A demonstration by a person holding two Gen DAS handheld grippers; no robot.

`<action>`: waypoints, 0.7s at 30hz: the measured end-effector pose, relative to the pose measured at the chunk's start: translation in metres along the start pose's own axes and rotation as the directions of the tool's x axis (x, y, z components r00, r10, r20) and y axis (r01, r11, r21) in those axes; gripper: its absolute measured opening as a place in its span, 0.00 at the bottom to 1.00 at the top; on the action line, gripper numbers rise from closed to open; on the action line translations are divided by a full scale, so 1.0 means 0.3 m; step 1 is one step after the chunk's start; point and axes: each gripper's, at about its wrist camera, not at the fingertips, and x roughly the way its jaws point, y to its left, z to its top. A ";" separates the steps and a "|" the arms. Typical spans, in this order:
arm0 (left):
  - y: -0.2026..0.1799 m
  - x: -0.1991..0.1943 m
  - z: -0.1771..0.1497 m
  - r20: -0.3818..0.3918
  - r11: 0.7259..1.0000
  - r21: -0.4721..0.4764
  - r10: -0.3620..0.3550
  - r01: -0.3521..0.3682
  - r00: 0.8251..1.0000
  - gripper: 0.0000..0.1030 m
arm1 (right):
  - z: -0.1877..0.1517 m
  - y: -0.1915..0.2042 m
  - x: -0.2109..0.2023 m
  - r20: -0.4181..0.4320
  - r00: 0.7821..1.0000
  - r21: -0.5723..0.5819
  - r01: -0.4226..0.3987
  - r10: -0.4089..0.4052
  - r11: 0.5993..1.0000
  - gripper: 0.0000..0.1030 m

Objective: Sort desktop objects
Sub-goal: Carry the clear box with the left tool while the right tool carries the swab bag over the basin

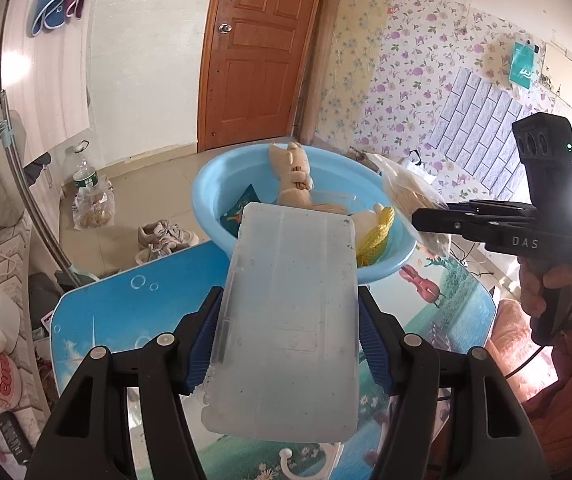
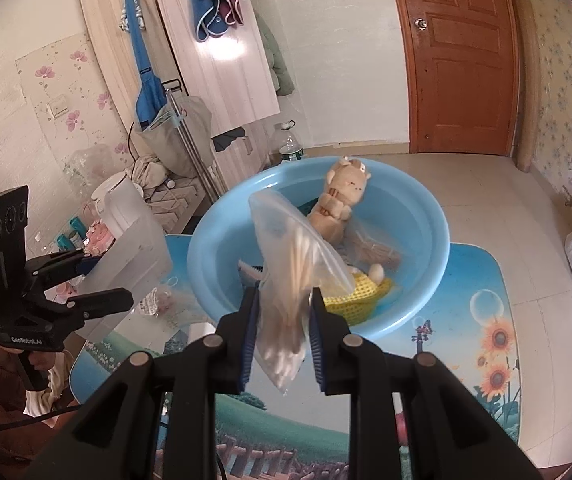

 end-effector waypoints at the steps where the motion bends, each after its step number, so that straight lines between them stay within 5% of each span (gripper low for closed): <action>1: -0.001 0.005 0.005 0.002 1.000 -0.001 0.000 0.000 1.000 0.61 | 0.005 -0.004 0.006 -0.001 1.000 0.000 0.001 -0.001 1.000 0.22; 21: -0.012 0.145 0.094 -0.012 1.000 0.017 -0.027 0.027 1.000 0.61 | 0.039 -0.077 0.104 -0.031 0.999 0.017 0.016 -0.016 1.000 0.23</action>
